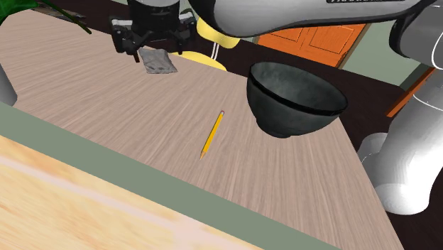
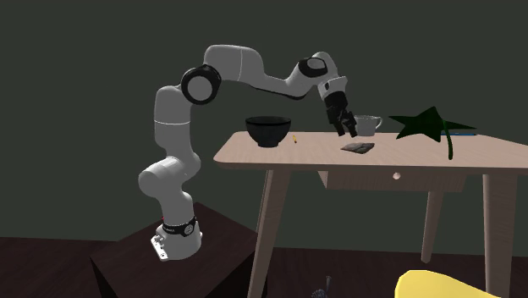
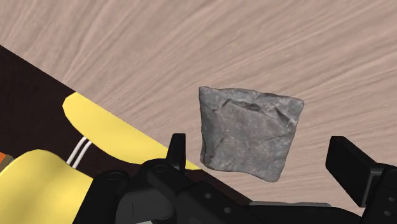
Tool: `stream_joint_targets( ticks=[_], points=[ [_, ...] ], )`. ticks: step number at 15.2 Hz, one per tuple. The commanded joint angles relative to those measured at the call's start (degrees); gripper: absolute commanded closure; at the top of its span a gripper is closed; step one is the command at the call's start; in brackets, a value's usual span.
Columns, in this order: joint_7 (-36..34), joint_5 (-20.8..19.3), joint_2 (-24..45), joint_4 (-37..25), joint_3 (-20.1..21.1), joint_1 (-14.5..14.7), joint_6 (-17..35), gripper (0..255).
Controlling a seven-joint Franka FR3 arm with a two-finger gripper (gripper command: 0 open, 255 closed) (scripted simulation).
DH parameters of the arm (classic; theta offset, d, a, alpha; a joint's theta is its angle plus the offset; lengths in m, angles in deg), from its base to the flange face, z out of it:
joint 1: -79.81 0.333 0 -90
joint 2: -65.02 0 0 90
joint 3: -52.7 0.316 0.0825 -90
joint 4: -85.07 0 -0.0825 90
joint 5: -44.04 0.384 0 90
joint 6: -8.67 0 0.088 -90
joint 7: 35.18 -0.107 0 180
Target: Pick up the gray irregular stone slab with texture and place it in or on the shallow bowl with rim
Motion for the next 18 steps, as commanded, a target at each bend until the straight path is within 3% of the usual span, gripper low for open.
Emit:
stream_joint_targets(
  ticks=[1, 5, 13, 14, 18],
  points=[
    [-1.0, -1.97, 0.76, 0.25, -0.11, 0.46, -0.51, 0],
    [-1.38, -2.29, 0.91, 2.77, -0.86, -0.65, 2.61, 0],
    [-1.39, -2.29, 0.9, 2.77, -0.86, -0.65, 2.61, 0],
    [-1.39, -2.29, 0.9, 2.77, -0.86, -0.65, 2.61, 255],
    [-1.35, -2.26, 0.87, 2.77, -0.86, -0.67, 2.6, 255]
  ],
)
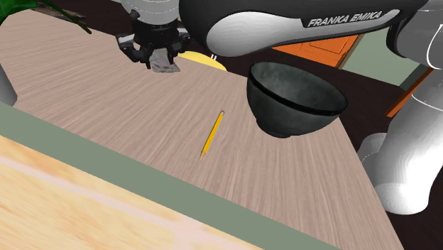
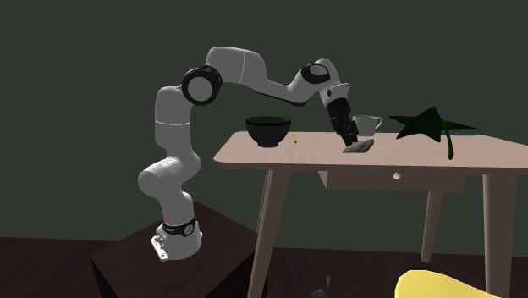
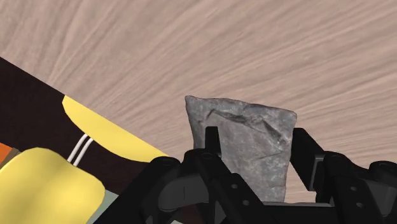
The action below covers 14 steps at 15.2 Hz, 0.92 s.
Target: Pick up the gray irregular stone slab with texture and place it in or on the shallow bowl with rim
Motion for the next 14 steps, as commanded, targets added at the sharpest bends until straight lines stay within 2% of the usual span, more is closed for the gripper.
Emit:
stream_joint_targets(
  ticks=[1, 5, 14],
  points=[
    [-0.04, 0.07, 0.22, 0.3, -0.11, -0.09, 0.02, 255],
    [-0.01, 0.06, 0.26, 0.13, -0.06, -0.05, -0.13, 255],
    [3.56, 0.11, 1.17, -7.38, 0.36, 0.93, -5.95, 255]
  ],
)
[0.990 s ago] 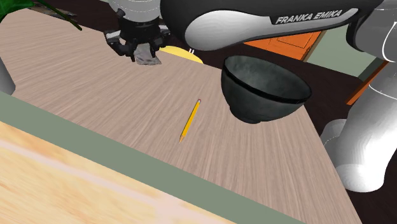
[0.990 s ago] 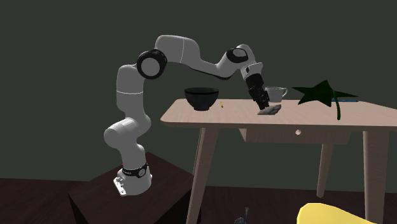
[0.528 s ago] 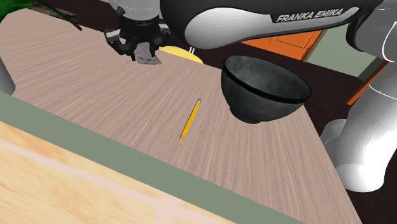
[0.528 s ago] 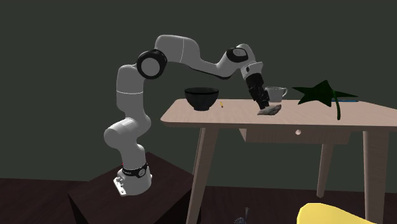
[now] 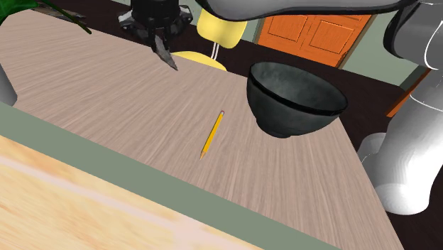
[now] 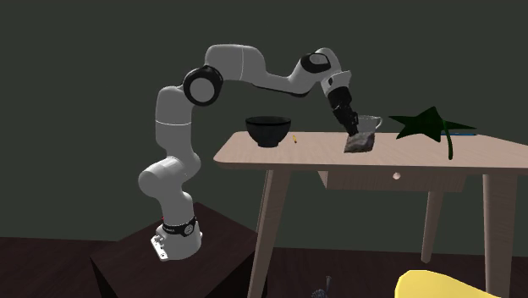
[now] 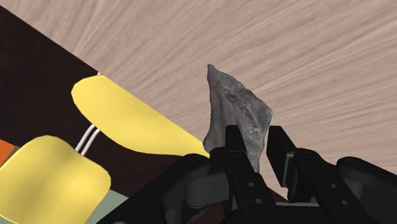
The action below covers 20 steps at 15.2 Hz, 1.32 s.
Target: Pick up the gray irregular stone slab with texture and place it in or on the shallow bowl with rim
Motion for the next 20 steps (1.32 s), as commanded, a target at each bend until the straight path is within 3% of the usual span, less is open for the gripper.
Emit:
stream_joint_targets(
  ticks=[1, 12, 20],
  points=[
    [0.81, -0.18, 0.53, -2.03, 0.08, 0.34, -1.53, 255],
    [5.15, -2.39, 4.0, -14.31, 0.52, 3.16, -10.03, 255],
    [8.98, -6.29, 8.72, -26.72, 0.47, 7.44, -17.55, 255]
  ],
)
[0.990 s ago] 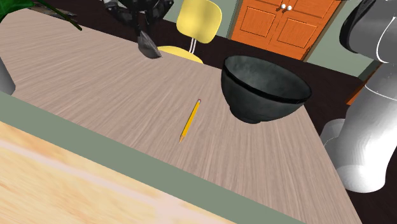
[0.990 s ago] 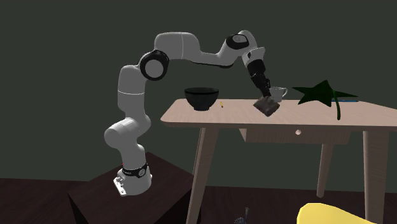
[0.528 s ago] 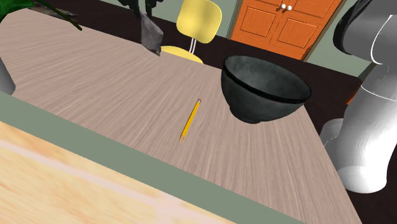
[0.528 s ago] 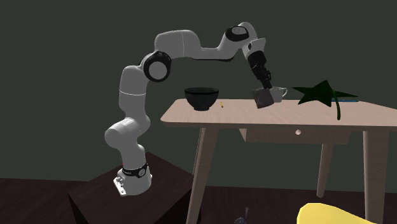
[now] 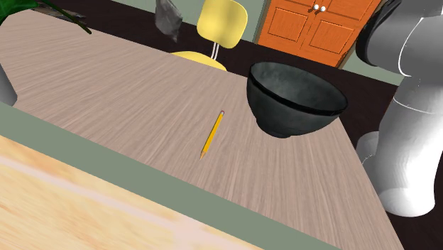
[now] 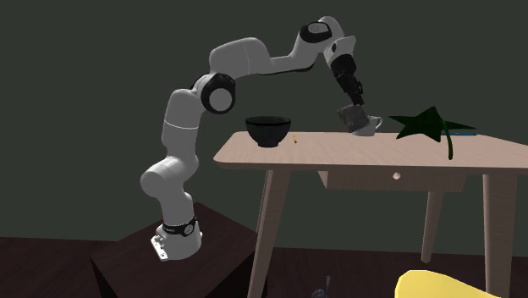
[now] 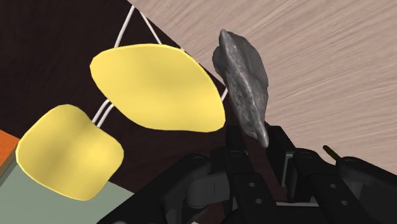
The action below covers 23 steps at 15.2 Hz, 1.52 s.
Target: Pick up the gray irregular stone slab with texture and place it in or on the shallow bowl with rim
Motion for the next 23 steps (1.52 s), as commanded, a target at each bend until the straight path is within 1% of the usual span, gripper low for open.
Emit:
stream_joint_targets(
  ticks=[1, 3, 5, 7, 9, 11, 13, 16, 23],
  points=[
    [0.99, -1.14, 1.22, -3.22, -0.08, 1.32, -1.93, 255],
    [2.13, -2.54, 2.78, -6.88, -0.27, 2.89, -3.86, 255],
    [0.14, 1.77, -3.85, 2.04, 0.8, -0.73, -1.63, 255],
    [-0.93, 5.68, -9.78, 9.09, 1.31, -3.27, 0.17, 255],
    [-1.42, 9.33, -15.32, 15.02, 1.27, -4.88, 1.62, 255],
    [-1.55, 12.67, -20.55, 20.14, 0.77, -5.62, 2.69, 255],
    [-1.5, 15.62, -25.45, 24.61, 0.02, -5.66, 3.34, 255],
    [-1.34, 19.34, -32.19, 30.31, -1.21, -4.79, 3.53, 255],
    [-1.44, 25.6, -45.47, 39.81, -3.14, -0.73, 0.83, 255]
  ],
)
